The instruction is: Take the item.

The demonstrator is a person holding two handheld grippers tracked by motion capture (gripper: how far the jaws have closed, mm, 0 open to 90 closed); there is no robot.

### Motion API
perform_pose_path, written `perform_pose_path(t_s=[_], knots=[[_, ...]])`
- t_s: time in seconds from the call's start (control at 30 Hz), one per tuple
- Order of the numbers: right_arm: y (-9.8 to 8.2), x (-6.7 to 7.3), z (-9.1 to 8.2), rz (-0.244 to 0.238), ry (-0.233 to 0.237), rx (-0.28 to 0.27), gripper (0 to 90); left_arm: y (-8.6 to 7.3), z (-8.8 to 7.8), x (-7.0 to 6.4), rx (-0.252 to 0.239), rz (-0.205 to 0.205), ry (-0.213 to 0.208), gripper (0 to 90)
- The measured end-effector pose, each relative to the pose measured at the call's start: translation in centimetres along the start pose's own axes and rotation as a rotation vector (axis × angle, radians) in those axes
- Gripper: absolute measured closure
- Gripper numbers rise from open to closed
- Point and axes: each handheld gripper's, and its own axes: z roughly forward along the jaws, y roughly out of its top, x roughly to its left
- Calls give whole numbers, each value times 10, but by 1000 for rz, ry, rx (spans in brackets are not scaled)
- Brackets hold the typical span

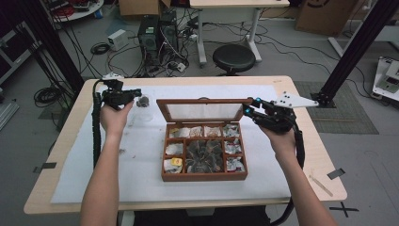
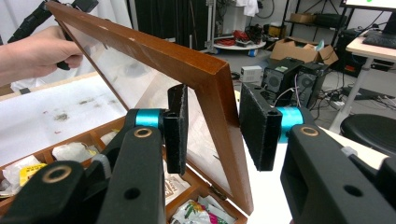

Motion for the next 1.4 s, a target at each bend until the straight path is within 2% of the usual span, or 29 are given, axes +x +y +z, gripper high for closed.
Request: perform_pose_path(t_s=[0.67,0.73,0.8,0.83,0.93,1.07,1.2,1.4], knots=[[0,0,0,0,-1,0,646,-5,4,2,33,15,13,891],[0,0,0,-2,-2,-2,646,-5,5,2,25,2,20,828],[0,0,0,-2,-1,-2,646,-5,5,3,28,-10,30,689],[0,0,0,-3,-2,-2,646,-6,5,3,21,-13,30,676],[0,0,0,-3,-2,-2,646,-5,2,3,13,-8,43,558],[0,0,0,0,-1,-1,646,-2,-6,0,-17,5,45,467],[0,0,0,-3,-2,-1,646,0,-17,-6,-49,15,20,389],[0,0,0,-2,-3,0,646,0,-35,-18,-79,63,3,342]])
